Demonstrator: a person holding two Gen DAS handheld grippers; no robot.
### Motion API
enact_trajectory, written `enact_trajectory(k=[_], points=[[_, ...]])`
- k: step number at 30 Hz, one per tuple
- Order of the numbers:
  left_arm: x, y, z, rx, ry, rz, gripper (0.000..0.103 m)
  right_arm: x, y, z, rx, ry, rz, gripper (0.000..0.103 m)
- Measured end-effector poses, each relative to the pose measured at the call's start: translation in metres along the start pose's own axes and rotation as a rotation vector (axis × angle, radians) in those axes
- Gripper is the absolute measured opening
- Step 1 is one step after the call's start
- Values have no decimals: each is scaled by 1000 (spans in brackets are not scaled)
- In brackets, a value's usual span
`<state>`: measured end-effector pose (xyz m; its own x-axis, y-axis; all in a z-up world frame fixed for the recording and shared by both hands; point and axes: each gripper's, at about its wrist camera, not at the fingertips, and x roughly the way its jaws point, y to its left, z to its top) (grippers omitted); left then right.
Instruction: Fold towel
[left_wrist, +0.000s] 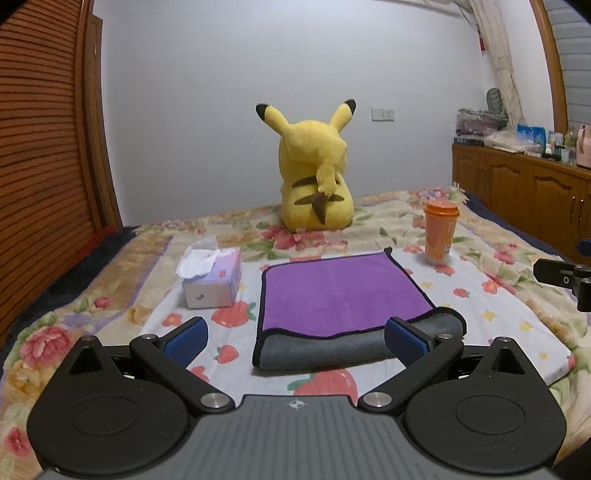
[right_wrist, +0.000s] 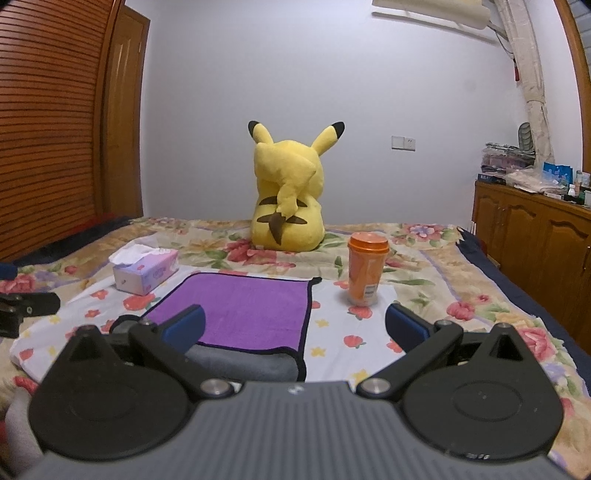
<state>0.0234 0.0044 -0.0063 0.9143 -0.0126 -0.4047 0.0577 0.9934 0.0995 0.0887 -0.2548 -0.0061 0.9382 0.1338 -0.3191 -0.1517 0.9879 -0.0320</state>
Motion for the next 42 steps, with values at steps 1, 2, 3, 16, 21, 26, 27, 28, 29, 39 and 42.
enact_trajectory(k=[1,2,3,16,21,26,27,28,29,39,42], points=[[3,-2,0,4,6,-3,103,2,0,0,-2,3,1,103],[5,-2,-1,5,8,-2,103,3,1,0,-2,6,2,103],[7,-2,-1,7,10,-2,103,5,1,0,-3,9,3,103],[38,0,5,41,51,-12,103,28,1,-1,-9,48,14,103],[50,3,8,37,65,-22,103,38,0,-2,-5,67,16,103],[62,6,12,31,83,-37,103,50,0,-1,-12,83,21,103],[65,8,13,22,89,-42,103,53,0,-1,-14,87,21,103],[68,9,14,12,93,-46,103,56,0,0,-14,90,22,103],[70,10,14,8,96,-49,103,58,0,0,-13,93,23,103],[93,19,16,3,123,-81,93,88,-1,-1,-17,139,35,103],[101,23,18,-10,140,-97,89,95,0,-1,-20,151,45,103]])
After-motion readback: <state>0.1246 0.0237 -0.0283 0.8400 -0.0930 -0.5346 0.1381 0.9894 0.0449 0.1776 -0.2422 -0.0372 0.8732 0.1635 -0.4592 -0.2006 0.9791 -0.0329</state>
